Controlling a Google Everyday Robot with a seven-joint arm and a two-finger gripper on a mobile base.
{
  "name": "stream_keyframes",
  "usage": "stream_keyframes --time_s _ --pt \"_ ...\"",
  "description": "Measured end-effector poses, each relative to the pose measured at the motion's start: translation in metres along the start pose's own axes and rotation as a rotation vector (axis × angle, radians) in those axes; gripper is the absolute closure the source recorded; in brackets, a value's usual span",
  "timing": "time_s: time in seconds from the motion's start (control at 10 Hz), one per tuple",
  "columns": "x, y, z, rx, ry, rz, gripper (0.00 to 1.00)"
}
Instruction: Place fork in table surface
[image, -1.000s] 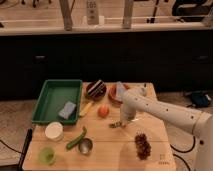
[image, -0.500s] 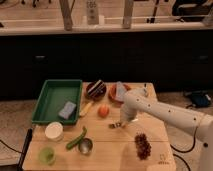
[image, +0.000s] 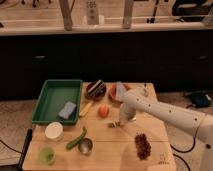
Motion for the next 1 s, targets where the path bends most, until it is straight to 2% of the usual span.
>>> stream_keyframes --time_s 0.4,0.7,1.0 --pt "-0.008 -0.008 -0.037 0.020 0.010 -0.060 1.00" --pt "-0.014 -0.009 -0.063 -0.005 0.010 -0.143 1.00" --pt "-0.020 -0.008 -0.075 -0.026 0.003 -0.204 1.00"
